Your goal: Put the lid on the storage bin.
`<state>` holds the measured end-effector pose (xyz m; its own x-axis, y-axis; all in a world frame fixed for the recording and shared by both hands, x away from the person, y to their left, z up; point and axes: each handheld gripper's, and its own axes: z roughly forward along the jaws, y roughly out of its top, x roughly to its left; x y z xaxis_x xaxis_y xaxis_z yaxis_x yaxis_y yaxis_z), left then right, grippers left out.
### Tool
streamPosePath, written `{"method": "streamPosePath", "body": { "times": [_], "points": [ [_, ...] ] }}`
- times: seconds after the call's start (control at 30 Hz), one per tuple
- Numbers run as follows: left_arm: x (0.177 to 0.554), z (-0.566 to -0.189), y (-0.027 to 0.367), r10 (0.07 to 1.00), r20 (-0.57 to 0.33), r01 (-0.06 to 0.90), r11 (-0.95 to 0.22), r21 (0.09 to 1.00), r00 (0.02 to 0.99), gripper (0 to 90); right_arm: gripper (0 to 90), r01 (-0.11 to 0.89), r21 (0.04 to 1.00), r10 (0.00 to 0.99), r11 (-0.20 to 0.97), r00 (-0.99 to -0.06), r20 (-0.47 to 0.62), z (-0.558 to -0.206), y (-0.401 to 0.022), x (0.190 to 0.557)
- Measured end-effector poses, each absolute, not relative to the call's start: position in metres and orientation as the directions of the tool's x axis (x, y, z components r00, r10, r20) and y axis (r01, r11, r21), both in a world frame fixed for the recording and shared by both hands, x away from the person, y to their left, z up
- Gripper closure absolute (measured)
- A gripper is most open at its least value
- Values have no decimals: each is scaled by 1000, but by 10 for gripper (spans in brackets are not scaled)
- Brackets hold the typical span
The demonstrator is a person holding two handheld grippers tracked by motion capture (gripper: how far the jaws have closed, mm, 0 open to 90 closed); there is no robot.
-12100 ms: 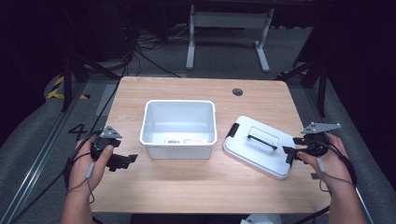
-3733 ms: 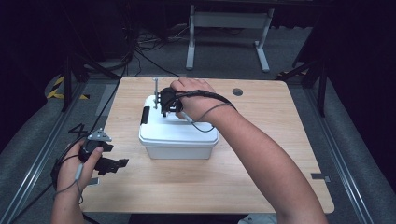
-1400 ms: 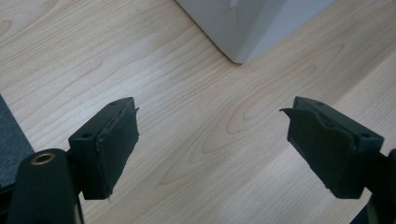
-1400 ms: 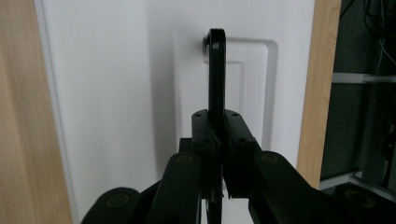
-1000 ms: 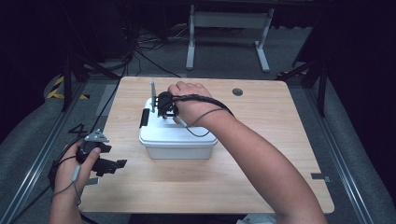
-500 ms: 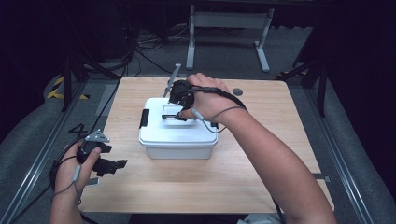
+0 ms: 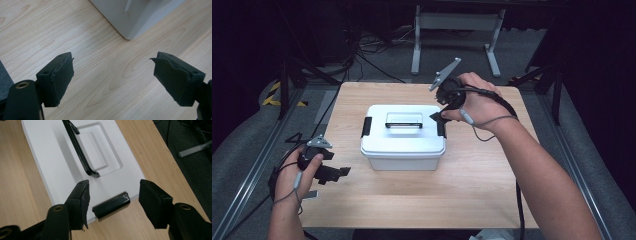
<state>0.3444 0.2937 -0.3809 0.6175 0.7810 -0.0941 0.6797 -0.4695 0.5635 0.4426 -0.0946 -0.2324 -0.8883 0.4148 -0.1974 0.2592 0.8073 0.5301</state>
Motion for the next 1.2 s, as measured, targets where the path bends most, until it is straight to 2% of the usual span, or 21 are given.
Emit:
{"method": "streamPosePath", "body": {
  "times": [0.23, 0.4, 0.6, 0.7, 0.8, 0.9, 1.0, 1.2],
  "points": [
    [347, -385, 295, 807, -69, 699, -461, 547, 586, 165, 407, 313, 561, 481, 766, -858, -179, -235, -134, 441],
    [346, -384, 297, 818, -61, 695, -443, 567, 572, 164, 393, 340, 572, 514, 746, -840, -171, -238, -165, 438],
    [342, -383, 302, 823, -70, 698, -430, 573, 564, 164, 379, 376, 554, 549, 742, -816, -180, -249, -195, 436],
    [337, -381, 304, 829, -107, 731, -414, 543, 549, 164, 378, 396, 563, 567, 726, -807, -164, -260, -212, 435],
    [336, -382, 306, 827, -96, 732, -428, 529, 554, 166, 378, 427, 568, 595, 704, -791, -143, -273, -227, 435],
    [337, -385, 306, 839, -60, 717, -424, 554, 542, 168, 383, 441, 545, 613, 713, -770, -177, -292, -240, 435],
    [339, -388, 305, 838, -26, 700, -437, 564, 545, 168, 380, 460, 558, 631, 691, -760, -155, -307, -250, 433],
    [345, -397, 302, 834, -19, 708, -457, 539, 552, 168, 394, 492, 554, 656, 672, -743, -135, -354, -268, 429]
  ]
}}
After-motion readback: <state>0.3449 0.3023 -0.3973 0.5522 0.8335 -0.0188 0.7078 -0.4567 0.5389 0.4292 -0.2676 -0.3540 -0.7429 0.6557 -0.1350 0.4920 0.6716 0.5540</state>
